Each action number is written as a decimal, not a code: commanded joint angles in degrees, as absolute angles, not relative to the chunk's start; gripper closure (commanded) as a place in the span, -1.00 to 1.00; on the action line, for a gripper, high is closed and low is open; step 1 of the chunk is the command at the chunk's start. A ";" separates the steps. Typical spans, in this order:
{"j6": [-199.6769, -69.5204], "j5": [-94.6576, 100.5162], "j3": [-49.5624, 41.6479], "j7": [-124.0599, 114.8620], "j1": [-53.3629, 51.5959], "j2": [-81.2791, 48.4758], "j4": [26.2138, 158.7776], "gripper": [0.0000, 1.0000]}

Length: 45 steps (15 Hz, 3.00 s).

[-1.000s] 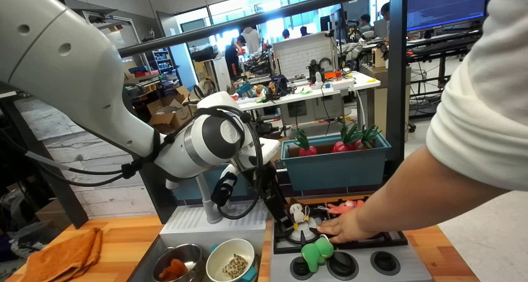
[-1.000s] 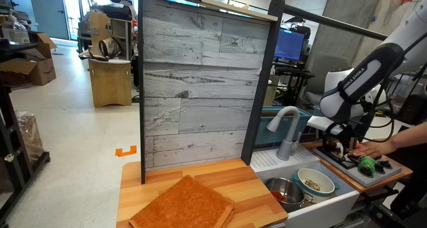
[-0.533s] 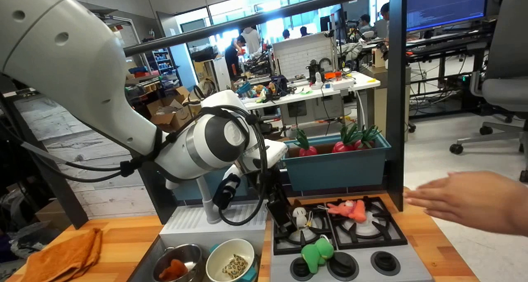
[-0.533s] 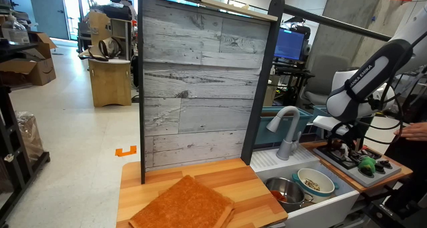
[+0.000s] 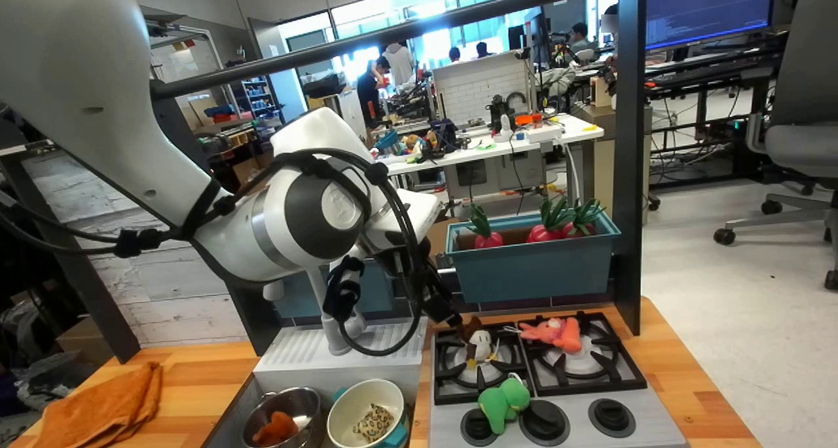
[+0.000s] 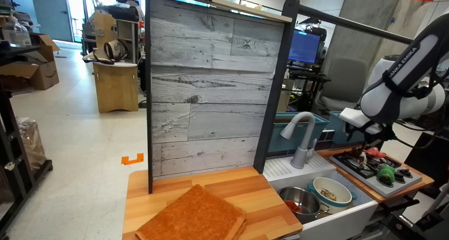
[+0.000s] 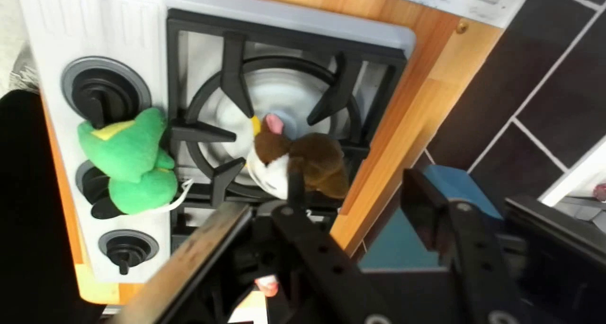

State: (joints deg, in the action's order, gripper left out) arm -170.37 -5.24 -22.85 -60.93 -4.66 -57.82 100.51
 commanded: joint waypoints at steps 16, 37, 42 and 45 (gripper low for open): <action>-162.67 -6.57 -23.40 -56.89 -0.88 -68.92 85.70 -0.19; -205.62 -5.20 0.97 -21.97 0.50 -53.83 126.79 0.92; -202.66 -6.31 6.24 -19.07 3.36 -57.48 122.46 0.92; -202.17 -2.86 9.86 -16.53 9.10 -57.54 122.27 0.92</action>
